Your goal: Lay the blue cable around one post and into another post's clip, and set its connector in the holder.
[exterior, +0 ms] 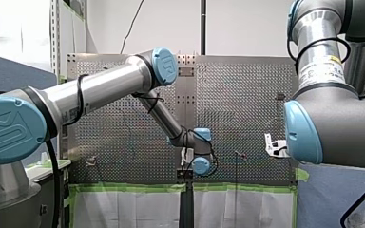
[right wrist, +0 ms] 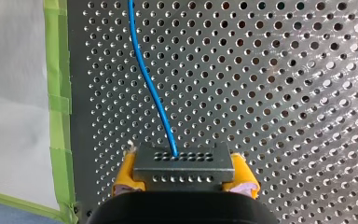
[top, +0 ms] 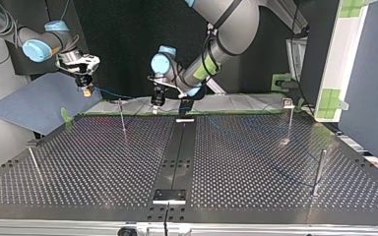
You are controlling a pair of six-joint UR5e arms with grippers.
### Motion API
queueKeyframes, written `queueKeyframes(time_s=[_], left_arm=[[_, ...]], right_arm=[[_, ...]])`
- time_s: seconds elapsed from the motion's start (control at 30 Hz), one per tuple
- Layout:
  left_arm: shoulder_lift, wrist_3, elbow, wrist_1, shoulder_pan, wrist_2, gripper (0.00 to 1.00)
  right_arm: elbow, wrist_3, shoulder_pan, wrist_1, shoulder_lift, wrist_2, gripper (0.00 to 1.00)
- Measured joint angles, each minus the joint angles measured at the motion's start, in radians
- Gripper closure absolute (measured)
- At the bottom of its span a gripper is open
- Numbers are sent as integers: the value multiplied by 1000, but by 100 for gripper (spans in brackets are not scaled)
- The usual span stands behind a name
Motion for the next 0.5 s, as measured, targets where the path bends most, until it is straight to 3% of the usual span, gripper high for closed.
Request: queueKeyframes(time_s=[0.07, 0.13, 0.17, 0.23, 0.27, 0.33, 0.43, 0.5], left_arm=[[0, 0, 0, -4, -1, 1, 39], [0, -2, 0, -9, -3, 4, 54], [0, -3, 0, -11, -3, 6, 54], [0, -6, 0, -14, -4, 12, 69], [0, -9, 0, -15, -5, 15, 69], [0, -15, -1, -16, -6, 24, 87], [0, -25, -1, -16, -6, 40, 95], [0, -32, -1, -16, -6, 50, 95]], right_arm=[[0, 0, 0, 0, 0, 0, 100], [0, 0, 1, 0, 0, 0, 100], [0, 0, 1, 0, 0, 0, 100], [0, 0, 1, 0, 0, 0, 100], [0, 0, 1, 0, 0, 0, 100], [0, 0, 1, 0, 0, 0, 100], [0, 0, 1, 0, 0, 0, 100], [0, 0, 2, 0, 0, 0, 100]])
